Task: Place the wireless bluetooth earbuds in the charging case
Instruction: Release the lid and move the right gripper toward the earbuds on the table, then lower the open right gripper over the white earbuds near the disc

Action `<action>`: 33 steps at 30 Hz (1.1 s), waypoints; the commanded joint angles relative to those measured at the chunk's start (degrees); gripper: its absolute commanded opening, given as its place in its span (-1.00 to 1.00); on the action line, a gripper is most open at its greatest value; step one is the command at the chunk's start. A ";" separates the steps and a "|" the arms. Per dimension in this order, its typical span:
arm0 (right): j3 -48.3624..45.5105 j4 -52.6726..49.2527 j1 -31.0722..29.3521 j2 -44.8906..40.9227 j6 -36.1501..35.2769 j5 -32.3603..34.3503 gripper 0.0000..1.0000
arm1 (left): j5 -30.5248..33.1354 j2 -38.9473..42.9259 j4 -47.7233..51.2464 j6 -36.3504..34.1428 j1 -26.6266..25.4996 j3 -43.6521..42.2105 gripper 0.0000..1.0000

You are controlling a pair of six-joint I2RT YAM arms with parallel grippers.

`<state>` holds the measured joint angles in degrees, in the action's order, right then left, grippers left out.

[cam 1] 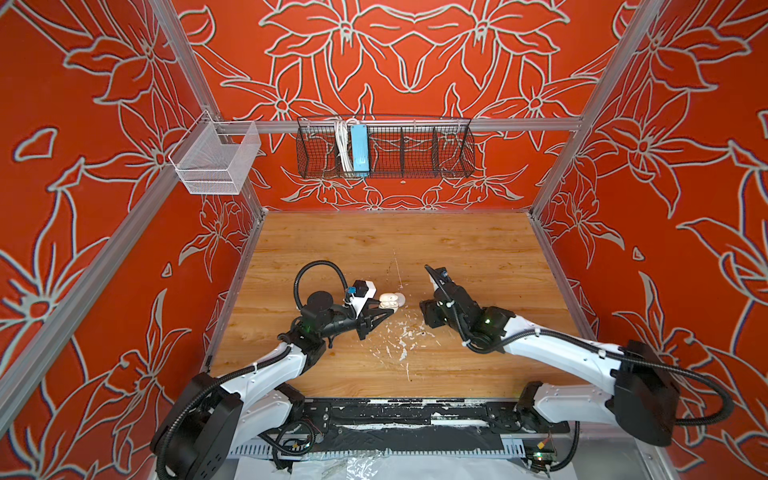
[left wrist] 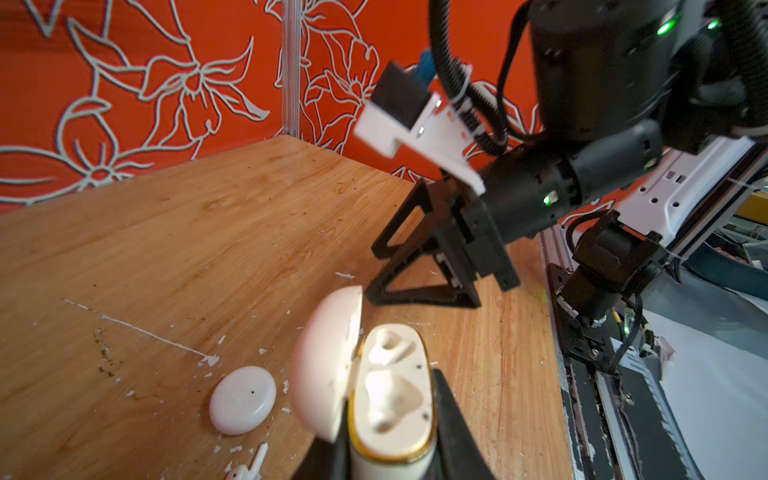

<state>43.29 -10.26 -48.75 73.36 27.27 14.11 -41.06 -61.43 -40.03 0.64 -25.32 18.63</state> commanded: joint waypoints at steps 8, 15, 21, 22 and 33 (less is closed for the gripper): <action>-1.72 -3.77 -0.42 3.18 -5.53 -8.76 0.24 | 4.23 6.74 -6.15 -2.82 -0.47 -3.90 -1.00; -1.46 -3.32 -2.21 6.35 -8.60 -12.81 0.12 | 5.27 9.21 -3.74 -3.79 -0.43 -3.78 -1.00; 0.15 -6.22 -2.23 9.55 -7.85 -10.30 0.09 | 7.45 10.69 -2.70 -3.37 -0.43 -4.04 -1.00; 0.01 -5.97 -2.22 9.69 -7.77 -10.66 0.09 | 7.65 10.87 -2.45 -3.37 -0.43 -4.04 -1.00; -2.33 -7.49 -2.23 8.95 -6.18 -7.87 0.03 | 8.19 12.38 -1.13 -3.36 -0.44 -3.78 -1.00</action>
<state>41.60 -15.40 -50.85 82.28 20.16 4.29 -33.15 -49.87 -40.97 -2.15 -25.56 14.52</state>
